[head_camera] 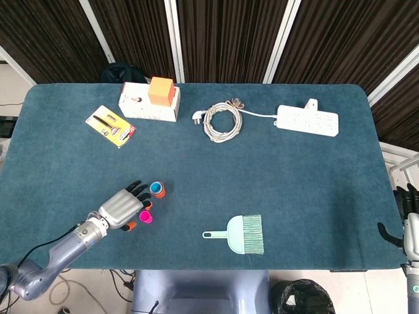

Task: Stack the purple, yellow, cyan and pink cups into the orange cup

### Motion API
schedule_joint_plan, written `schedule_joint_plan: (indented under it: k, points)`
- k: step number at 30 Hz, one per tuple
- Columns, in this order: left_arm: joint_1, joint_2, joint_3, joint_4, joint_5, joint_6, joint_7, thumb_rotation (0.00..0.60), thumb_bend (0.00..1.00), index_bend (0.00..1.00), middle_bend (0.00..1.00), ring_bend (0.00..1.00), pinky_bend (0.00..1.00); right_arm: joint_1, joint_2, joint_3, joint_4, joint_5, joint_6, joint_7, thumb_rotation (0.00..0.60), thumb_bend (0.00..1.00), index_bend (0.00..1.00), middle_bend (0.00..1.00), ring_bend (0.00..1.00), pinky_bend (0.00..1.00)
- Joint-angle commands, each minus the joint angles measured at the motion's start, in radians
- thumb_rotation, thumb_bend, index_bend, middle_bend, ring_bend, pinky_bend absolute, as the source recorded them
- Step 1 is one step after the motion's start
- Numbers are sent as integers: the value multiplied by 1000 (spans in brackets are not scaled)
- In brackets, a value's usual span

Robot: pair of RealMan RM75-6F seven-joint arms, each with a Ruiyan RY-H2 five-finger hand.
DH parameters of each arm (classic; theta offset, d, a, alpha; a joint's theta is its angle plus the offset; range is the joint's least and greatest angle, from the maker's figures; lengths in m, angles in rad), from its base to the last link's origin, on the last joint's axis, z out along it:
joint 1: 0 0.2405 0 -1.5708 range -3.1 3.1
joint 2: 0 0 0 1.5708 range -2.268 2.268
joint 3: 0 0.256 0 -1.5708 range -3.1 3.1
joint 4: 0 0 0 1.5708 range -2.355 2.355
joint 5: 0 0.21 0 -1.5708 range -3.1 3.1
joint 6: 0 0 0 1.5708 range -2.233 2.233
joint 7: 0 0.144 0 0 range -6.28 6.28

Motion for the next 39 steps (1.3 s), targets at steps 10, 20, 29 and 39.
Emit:
schedule_joint_plan:
  k: [10,20,29,39]
  points:
    - [-2,-29,-16,17,-9,-4,15,600,276,376,180,0,0,-1,0,1,2,5,-2,2,600,337,118,46,94,51]
    - [-5,-39,-19,21,-13,-15,27,600,304,440,187,0,0,-1,0,3,4,7,-3,4,600,336,118,46,94,51]
    - [-2,-42,-22,23,-16,-11,36,600,325,473,190,0,0,0,-1,3,6,7,-4,7,600,337,118,46,94,50]
    - [5,-25,-40,-3,4,27,37,600,335,476,191,0,0,0,-1,3,7,5,-4,8,600,337,118,46,94,50]
